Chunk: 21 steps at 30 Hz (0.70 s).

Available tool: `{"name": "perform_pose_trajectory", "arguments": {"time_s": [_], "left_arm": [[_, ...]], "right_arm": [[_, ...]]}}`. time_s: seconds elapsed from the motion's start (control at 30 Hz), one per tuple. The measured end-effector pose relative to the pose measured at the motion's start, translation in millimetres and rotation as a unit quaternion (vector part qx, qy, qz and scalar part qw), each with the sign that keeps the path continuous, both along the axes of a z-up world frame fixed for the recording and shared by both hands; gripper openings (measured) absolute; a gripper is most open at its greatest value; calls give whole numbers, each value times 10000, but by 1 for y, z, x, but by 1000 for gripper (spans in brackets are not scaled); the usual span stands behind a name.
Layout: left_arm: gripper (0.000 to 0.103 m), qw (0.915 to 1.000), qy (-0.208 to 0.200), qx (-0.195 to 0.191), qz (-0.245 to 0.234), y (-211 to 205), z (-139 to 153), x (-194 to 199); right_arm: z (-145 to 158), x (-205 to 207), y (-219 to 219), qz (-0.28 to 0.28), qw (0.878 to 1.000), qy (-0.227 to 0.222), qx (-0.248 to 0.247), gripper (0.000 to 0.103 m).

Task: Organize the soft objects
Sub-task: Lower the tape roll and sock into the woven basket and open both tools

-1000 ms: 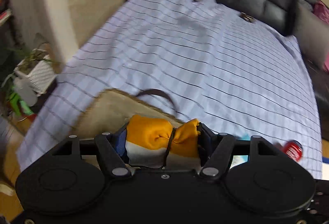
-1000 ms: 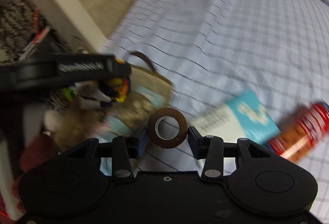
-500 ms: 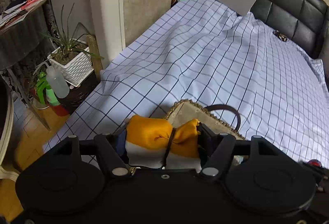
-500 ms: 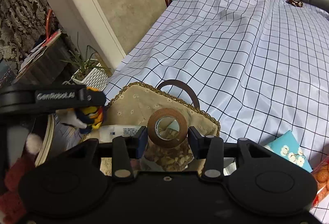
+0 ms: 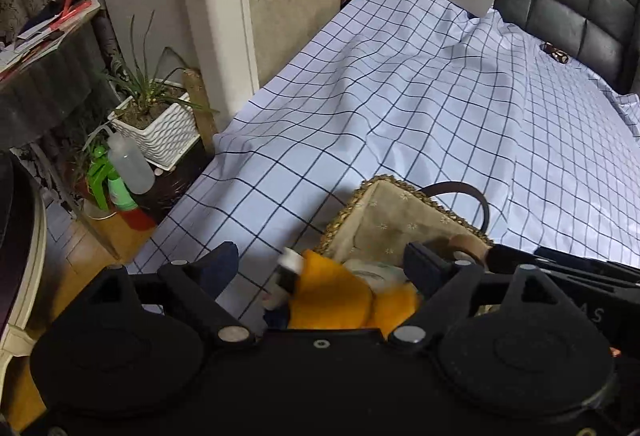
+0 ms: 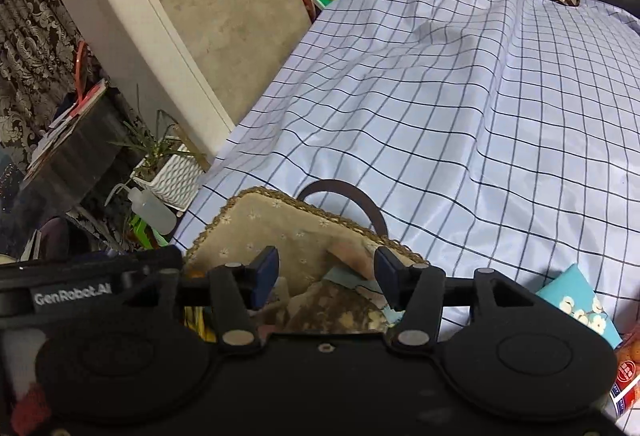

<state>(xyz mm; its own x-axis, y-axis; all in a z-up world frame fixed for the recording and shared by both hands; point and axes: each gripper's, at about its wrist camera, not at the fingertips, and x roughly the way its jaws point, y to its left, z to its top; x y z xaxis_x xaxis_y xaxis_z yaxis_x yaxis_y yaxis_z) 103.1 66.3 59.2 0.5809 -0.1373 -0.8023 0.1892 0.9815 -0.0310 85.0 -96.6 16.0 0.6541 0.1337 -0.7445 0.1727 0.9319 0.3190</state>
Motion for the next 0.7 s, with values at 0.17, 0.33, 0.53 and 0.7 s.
{"name": "perform_pose_trajectory", "arguments": {"time_s": [0.17, 0.33, 0.53, 0.7], "left_arm": [[86, 10000, 62, -17, -20, 0, 0, 0], [86, 9999, 34, 140, -81, -6, -2, -7], [90, 9989, -29, 425, -175, -17, -5, -20], [92, 9982, -143, 551, -168, -22, -4, -33]], "right_arm": [[-3, -6, -5, -91, 9998, 130, -92, 53], [-2, -14, -7, -175, 9994, 222, -211, 53], [1, -30, -7, -121, 9988, 307, -350, 56], [4, -49, -9, 0, 9983, 347, -467, 60]]}}
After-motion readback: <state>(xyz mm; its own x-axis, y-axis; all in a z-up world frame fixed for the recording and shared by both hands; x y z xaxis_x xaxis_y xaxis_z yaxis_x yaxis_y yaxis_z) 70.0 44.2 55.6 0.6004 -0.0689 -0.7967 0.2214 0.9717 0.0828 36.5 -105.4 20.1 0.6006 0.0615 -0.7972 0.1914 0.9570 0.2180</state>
